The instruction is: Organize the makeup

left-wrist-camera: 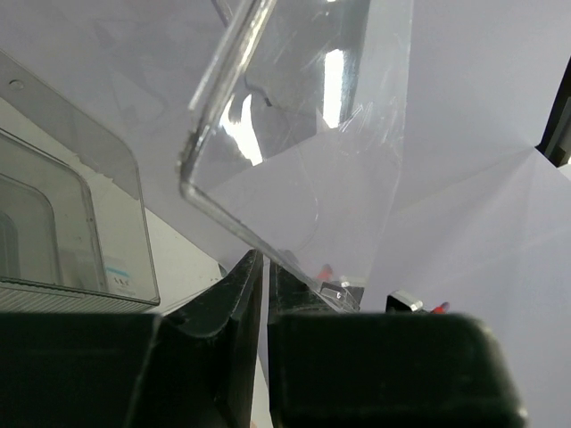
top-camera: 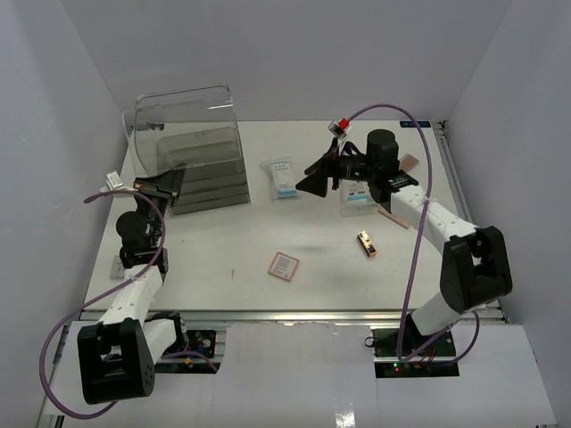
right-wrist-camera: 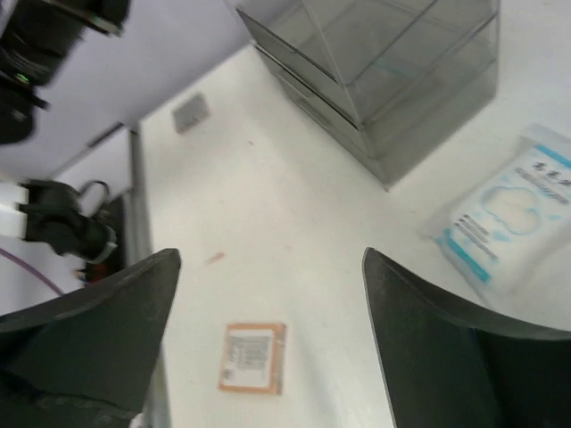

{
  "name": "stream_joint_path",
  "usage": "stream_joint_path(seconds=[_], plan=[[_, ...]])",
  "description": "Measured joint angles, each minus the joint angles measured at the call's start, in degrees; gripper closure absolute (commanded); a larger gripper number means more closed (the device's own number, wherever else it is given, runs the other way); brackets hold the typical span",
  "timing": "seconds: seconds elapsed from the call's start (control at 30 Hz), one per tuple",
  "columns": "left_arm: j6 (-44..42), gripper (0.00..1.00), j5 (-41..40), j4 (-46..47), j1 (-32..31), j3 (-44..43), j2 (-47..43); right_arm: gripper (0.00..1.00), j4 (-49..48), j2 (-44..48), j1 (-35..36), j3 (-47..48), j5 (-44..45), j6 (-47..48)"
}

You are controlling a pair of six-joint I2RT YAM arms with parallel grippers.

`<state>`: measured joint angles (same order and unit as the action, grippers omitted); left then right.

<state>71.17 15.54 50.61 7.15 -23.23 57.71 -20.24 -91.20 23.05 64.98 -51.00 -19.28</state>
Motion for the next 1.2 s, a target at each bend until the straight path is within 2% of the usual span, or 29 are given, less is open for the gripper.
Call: stream_joint_path(seconds=[0.03, 0.13, 0.23, 0.37, 0.5, 0.7, 0.87, 1.2], plan=[[-0.1, 0.79, 0.4, -0.1, 0.2, -0.2, 0.0, 0.10, 4.3, 1.9, -0.3, -0.3, 1.6, 5.2], [-0.2, 0.79, 1.6, -1.0, 0.5, -0.9, -0.3, 0.10, 15.5, 7.5, 0.2, -1.0, 9.8, 19.1], [-0.4, 0.79, 2.4, -1.7, 0.7, -1.5, -0.5, 0.10, 21.3, 11.4, 0.3, -2.8, 19.6, 27.5], [-0.6, 0.79, 3.3, -2.7, 0.8, -2.4, -0.8, 0.10, 25.1, 13.1, -1.6, -6.6, 34.7, 32.8], [-0.7, 0.79, 4.0, -3.5, 1.0, -3.2, -0.8, 0.08, 27.0, 12.1, -4.7, -10.2, 43.3, 33.7], [-0.7, 0.79, 4.7, -4.3, 1.0, -3.9, -0.9, 0.04, 27.2, 8.8, -10.6, -10.9, 45.1, 31.4], [-0.4, 0.78, 4.8, -4.7, 1.0, -4.6, -0.9, 0.00, 26.2, 2.5, -11.4, -8.1, 44.4, 28.8], [-0.1, 0.78, 5.0, -5.8, 1.0, -5.8, -0.9, 0.21, 22.3, -11.5, -11.5, -1.1, 44.7, 25.1]])
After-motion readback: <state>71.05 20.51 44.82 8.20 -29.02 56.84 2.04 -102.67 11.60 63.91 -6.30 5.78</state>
